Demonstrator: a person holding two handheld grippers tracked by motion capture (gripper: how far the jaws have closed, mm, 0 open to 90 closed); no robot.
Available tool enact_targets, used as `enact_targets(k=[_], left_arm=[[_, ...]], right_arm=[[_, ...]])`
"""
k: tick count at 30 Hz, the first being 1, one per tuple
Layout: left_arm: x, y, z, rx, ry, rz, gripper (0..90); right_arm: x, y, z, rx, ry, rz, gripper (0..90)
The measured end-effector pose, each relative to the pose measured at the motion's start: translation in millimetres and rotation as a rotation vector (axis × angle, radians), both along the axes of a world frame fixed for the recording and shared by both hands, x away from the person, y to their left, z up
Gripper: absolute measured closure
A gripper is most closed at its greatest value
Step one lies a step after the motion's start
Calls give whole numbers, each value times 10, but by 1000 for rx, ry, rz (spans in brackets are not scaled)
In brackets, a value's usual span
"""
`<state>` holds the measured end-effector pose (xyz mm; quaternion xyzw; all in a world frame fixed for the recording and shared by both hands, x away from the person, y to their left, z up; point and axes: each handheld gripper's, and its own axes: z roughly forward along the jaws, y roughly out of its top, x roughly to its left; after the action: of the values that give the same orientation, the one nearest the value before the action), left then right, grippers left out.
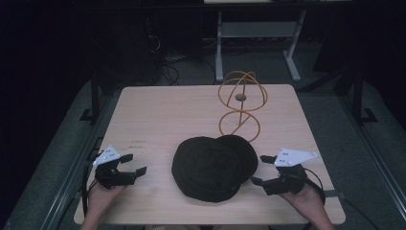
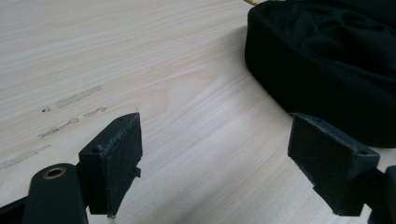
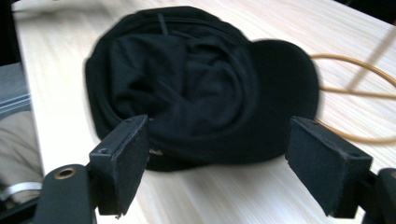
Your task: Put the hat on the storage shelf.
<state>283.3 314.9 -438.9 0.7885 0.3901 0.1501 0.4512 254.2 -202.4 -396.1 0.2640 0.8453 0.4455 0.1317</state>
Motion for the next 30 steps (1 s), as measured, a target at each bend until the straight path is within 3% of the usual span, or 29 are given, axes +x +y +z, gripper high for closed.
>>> enact_targets(k=[11,16,30], left_arm=[[-3,2,0,-9,-7,6,175],[0,-11,-7,-3,-8,1,175],[2,-13,-8,0,-13,7,169]], right_arm=[[43,506,132,-50,17,105,297],[52,620,94,-66,44,125,319],[56,1097,-54,-146,102,249,475]])
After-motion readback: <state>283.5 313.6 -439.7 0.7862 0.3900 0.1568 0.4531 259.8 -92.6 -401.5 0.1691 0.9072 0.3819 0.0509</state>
